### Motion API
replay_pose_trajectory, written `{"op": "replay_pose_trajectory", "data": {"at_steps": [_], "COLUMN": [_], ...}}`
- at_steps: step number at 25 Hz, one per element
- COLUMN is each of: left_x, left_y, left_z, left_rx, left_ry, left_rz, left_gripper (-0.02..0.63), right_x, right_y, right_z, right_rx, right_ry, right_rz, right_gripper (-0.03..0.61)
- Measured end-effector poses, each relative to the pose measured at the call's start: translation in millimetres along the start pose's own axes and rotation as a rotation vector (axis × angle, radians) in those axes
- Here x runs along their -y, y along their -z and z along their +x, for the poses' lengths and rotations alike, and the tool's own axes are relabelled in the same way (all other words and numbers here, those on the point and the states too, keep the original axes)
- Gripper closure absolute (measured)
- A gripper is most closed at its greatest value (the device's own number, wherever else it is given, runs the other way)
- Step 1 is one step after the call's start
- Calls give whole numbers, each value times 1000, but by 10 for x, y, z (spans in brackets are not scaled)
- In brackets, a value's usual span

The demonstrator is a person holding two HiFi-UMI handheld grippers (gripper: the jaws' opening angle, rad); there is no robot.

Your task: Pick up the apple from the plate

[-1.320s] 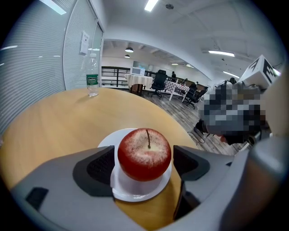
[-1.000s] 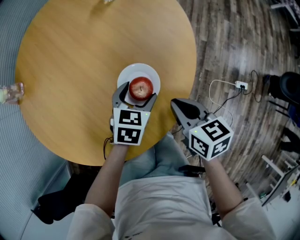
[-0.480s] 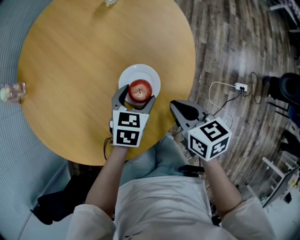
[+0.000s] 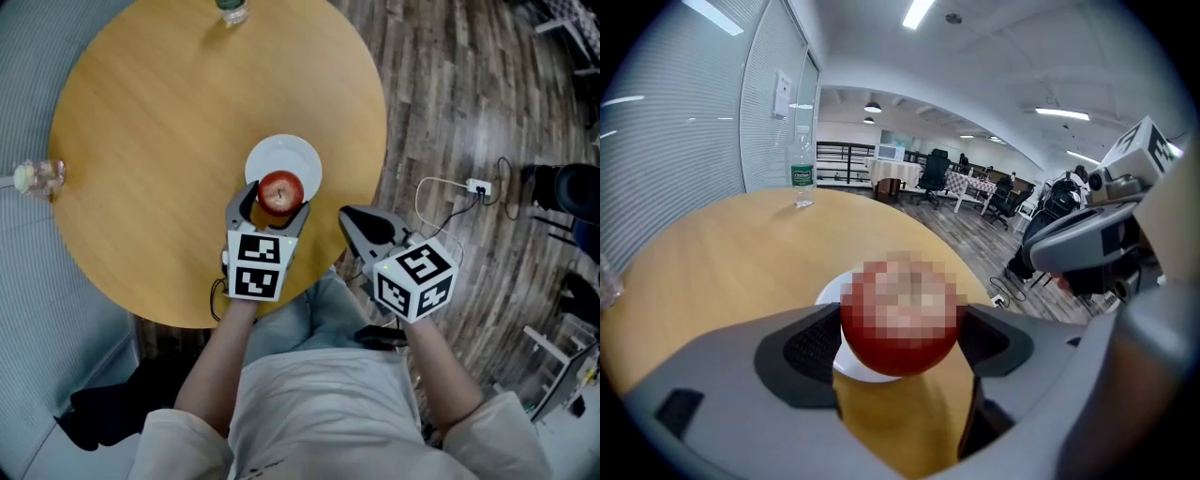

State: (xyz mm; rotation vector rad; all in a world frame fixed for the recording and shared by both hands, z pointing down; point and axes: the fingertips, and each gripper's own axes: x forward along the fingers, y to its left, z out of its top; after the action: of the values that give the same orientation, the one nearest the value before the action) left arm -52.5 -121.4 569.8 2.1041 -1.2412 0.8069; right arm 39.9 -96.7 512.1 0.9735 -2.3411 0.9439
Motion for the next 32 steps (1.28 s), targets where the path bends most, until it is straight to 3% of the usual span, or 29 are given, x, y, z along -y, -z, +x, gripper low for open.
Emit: {"op": "replay_pose_trajectory", "data": {"at_steps": [13,32], "left_x": [227,638], "left_y": [-114,-216], "left_z": [-623,-1350], "left_rx": [73,154], "left_ry": [-2,34], "left_rz": [-7,7], "left_gripper": [224,225], "right_x": [-304,-566], "right_y": [-109,-323], "right_z": [-401,-944], "right_rx": [60,171], "right_ry": [3,39], "right_rz": [-80,-113], "right_gripper": [548,548]}}
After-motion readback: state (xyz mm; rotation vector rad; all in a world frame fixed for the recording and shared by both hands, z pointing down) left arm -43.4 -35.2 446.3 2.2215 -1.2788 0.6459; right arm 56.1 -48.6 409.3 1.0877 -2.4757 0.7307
